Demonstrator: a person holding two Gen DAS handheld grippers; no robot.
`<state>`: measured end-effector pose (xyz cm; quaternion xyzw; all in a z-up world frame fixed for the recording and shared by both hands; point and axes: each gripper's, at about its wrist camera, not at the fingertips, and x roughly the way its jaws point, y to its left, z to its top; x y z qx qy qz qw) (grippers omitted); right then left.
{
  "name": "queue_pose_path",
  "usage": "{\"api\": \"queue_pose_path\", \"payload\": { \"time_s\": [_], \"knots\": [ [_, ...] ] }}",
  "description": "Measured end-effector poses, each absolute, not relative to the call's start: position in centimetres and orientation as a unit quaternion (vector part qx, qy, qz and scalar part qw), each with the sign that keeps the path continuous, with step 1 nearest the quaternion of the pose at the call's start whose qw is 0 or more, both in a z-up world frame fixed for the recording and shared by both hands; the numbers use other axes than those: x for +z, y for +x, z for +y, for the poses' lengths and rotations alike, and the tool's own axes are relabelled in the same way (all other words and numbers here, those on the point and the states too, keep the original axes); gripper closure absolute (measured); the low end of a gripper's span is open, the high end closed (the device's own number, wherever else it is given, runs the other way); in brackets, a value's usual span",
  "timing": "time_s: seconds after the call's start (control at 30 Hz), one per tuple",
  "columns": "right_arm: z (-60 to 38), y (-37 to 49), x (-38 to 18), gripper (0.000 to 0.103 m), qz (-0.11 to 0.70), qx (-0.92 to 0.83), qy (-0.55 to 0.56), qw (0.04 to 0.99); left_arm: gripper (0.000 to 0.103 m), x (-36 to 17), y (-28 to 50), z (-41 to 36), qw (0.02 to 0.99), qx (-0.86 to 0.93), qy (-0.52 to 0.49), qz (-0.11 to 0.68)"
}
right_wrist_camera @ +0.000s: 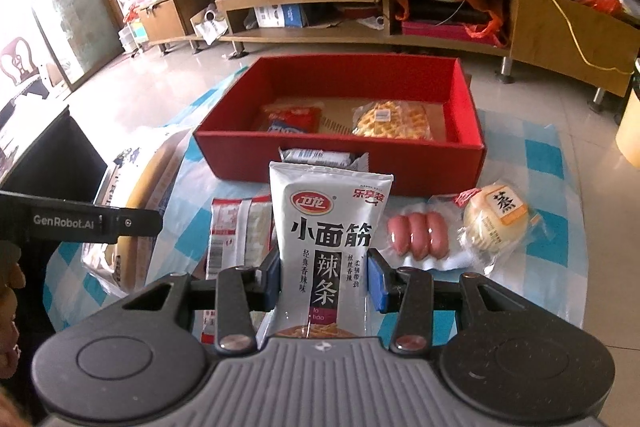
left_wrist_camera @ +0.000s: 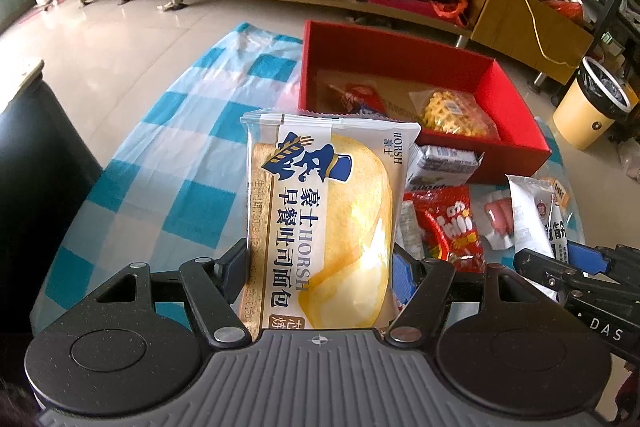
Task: Organize snacks
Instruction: 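Carry the bread pack with the left tool while the right tool carries the white bag toward the box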
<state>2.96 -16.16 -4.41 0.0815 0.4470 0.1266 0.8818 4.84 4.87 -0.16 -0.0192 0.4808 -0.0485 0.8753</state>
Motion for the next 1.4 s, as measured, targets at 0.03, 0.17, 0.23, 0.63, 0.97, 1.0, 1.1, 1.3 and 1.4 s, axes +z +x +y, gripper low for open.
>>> {"api": "queue_pose_path", "payload": {
  "time_s": [0.03, 0.17, 0.23, 0.63, 0.97, 1.0, 1.1, 1.3, 1.4],
  "knots": [
    [-16.2, 3.0, -4.3, 0.063, 0.445, 0.125, 0.083, 0.883, 0.028, 0.0, 4.9, 4.8, 0.876, -0.049, -0.02, 0.479],
    [-16.6, 3.3, -3.9, 0.063, 0.438, 0.121, 0.087, 0.886, 0.028, 0.5, 5.2, 4.3, 0.882, -0.05, -0.018, 0.469],
    [-16.8, 3.5, -3.6, 0.063, 0.434, 0.119, 0.09, 0.889, 0.028, 0.7, 5.5, 4.1, 0.883, -0.052, -0.017, 0.465],
    [-18.4, 4.6, -2.5, 0.063, 0.412, 0.102, 0.11, 0.899, 0.028, 2.0, 6.8, 2.7, 0.894, -0.061, -0.014, 0.444],
    [-19.4, 6.1, -1.8, 0.063, 0.396, 0.091, 0.12, 0.906, 0.028, 3.0, 8.1, 2.0, 0.9, -0.066, -0.011, 0.43],
    [-19.5, 6.2, -1.7, 0.063, 0.395, 0.09, 0.12, 0.907, 0.028, 3.0, 8.3, 2.0, 0.901, -0.066, -0.011, 0.429],
    [-19.6, 6.6, -1.5, 0.063, 0.391, 0.09, 0.123, 0.908, 0.028, 3.1, 8.6, 1.9, 0.901, -0.066, -0.011, 0.428],
    [-19.9, 7.4, -1.3, 0.063, 0.387, 0.086, 0.128, 0.909, 0.028, 3.5, 9.5, 1.6, 0.904, -0.066, -0.008, 0.423],
    [-20.1, 7.9, -1.3, 0.063, 0.385, 0.084, 0.133, 0.91, 0.028, 3.6, 9.9, 1.5, 0.905, -0.066, -0.009, 0.421]
  ]
}}
